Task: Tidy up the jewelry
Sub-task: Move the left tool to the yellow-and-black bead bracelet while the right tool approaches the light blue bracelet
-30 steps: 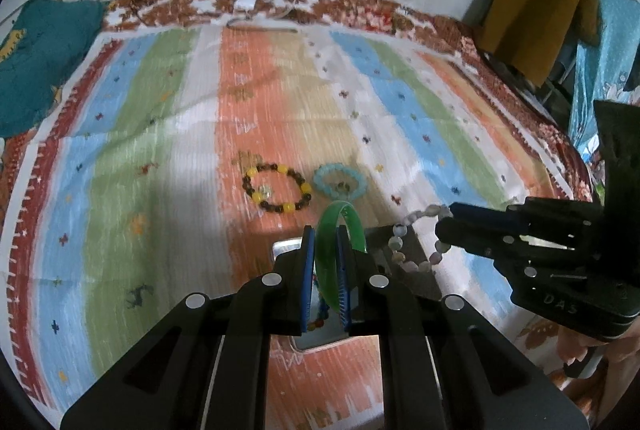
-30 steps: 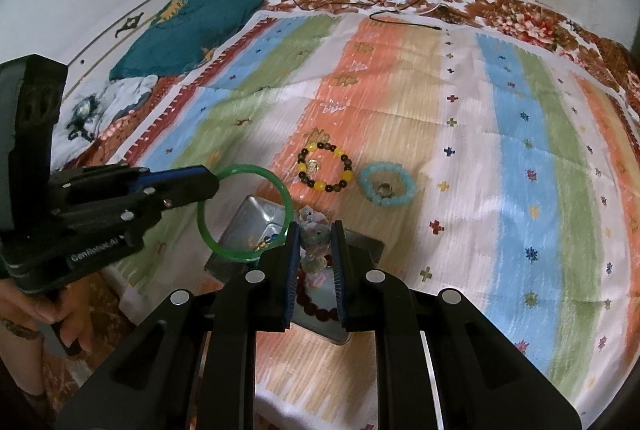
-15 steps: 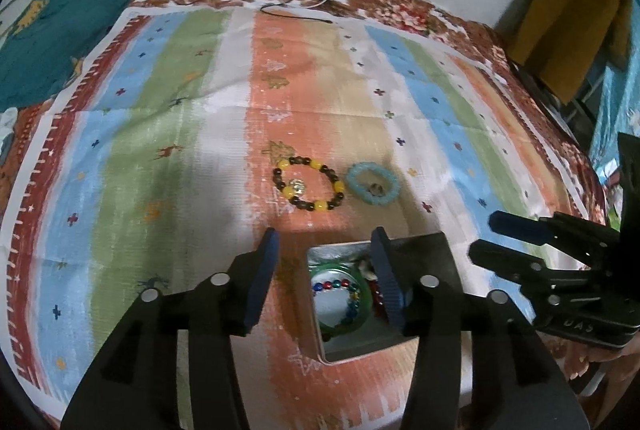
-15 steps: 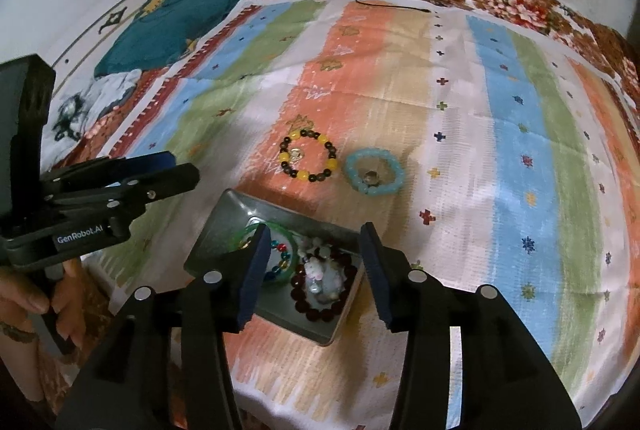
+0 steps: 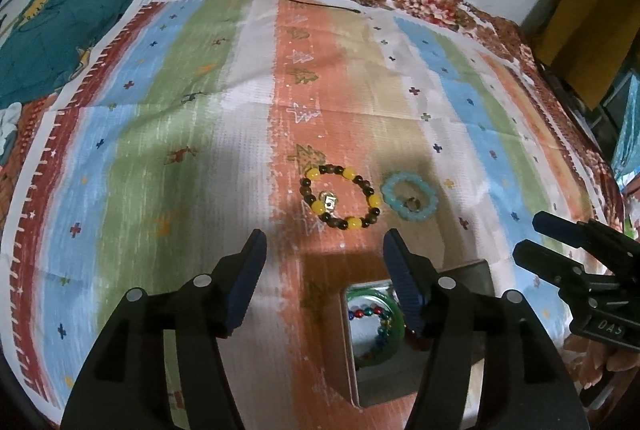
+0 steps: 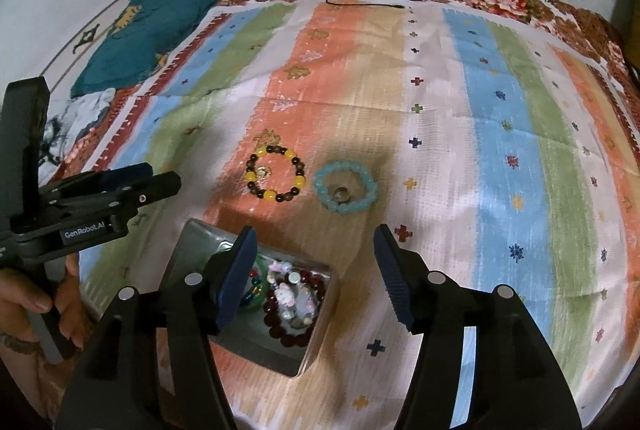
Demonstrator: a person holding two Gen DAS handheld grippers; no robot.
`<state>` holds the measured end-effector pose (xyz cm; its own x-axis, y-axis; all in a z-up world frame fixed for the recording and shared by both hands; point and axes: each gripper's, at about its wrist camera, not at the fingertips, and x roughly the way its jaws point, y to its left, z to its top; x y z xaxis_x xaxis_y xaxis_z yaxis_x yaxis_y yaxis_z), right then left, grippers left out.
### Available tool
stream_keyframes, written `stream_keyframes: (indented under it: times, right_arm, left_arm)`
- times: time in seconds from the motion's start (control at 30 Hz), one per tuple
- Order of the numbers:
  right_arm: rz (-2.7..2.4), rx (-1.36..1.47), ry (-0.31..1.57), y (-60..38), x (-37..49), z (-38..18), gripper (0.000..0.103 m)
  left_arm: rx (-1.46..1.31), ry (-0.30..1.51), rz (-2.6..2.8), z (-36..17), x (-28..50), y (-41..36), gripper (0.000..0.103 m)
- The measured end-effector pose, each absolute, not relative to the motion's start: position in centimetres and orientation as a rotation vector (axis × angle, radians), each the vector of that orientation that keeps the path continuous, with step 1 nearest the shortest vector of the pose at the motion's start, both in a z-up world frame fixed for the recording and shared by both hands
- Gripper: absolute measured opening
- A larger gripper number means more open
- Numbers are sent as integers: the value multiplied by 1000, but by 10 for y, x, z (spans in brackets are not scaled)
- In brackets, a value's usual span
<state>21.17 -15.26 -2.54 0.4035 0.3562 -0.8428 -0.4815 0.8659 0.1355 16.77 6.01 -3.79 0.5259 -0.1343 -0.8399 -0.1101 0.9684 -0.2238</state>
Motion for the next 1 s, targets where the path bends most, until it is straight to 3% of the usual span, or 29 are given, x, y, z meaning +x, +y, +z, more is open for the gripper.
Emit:
stream_keyframes:
  times: [1.0]
  right_arm:
    - [426,-173,1132,-141,274,-75,63]
  left_arm:
    - [-231,1120,11,-79,229,71,66]
